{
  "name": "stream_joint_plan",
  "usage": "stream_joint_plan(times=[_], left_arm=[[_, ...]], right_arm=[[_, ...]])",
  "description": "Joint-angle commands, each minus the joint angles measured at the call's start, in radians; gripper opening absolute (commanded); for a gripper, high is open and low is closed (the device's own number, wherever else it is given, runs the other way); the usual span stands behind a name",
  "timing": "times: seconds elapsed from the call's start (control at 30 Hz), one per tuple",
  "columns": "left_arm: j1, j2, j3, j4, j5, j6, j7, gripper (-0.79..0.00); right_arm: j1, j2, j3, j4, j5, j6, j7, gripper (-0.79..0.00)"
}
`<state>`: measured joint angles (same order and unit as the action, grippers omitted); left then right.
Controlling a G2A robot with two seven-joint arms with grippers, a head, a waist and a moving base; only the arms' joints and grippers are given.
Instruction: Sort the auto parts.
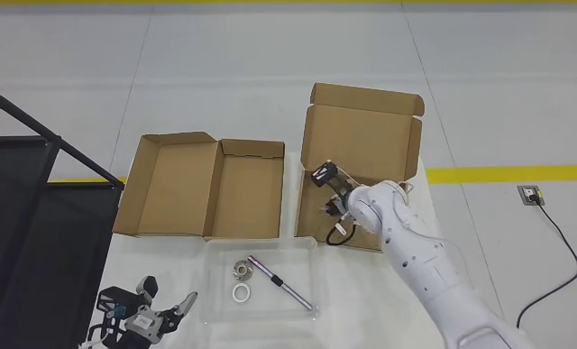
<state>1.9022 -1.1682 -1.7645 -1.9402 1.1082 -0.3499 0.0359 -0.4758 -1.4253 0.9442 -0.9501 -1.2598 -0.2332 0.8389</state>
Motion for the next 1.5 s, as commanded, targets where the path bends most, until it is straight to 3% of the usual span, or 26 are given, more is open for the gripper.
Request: stream_joint_plan(times=[0.0, 0.3, 0.4, 0.5, 0.73, 1.1, 1.3, 1.47], left_arm=[[0.0, 0.0, 0.001, 0.0, 0.001, 0.001, 0.002, 0.0], [0.001, -0.002, 0.011, 0.001, 0.01, 0.003, 0.004, 0.0], [0.001, -0.003, 0.015, 0.004, 0.014, 0.003, 0.009, 0.0], [0.002, -0.003, 0.018, 0.005, 0.018, 0.002, 0.012, 0.0], [0.016, -0.004, 0.013, 0.0, 0.019, -0.005, 0.032, 0.0], [0.034, -0.004, -0.009, -0.004, 0.001, -0.033, 0.055, 0.0], [0.03, -0.004, -0.015, 0.002, -0.006, -0.044, 0.051, 0.0], [0.028, -0.004, -0.017, 0.003, -0.009, -0.044, 0.053, 0.0]], right_arm=[[-0.066, 0.02, 0.036, -0.138, -0.018, -0.019, -0.002, 0.0], [-0.511, 0.105, 0.202, -0.853, -0.102, -0.17, 0.053, 0.0], [-0.614, 0.117, 0.183, -0.993, -0.131, -0.236, 0.076, 0.0], [-0.654, 0.12, 0.123, -1.047, -0.165, -0.279, 0.116, 0.0], [-0.544, 0.081, -0.1, -0.931, -0.193, -0.256, 0.207, 0.0], [-0.217, -0.041, -0.301, -0.515, -0.022, -0.122, 0.294, 0.0], [-0.147, -0.098, -0.378, -0.345, 0.034, -0.09, 0.263, 0.0], [-0.135, -0.127, -0.42, -0.305, 0.02, -0.06, 0.234, 0.0]])
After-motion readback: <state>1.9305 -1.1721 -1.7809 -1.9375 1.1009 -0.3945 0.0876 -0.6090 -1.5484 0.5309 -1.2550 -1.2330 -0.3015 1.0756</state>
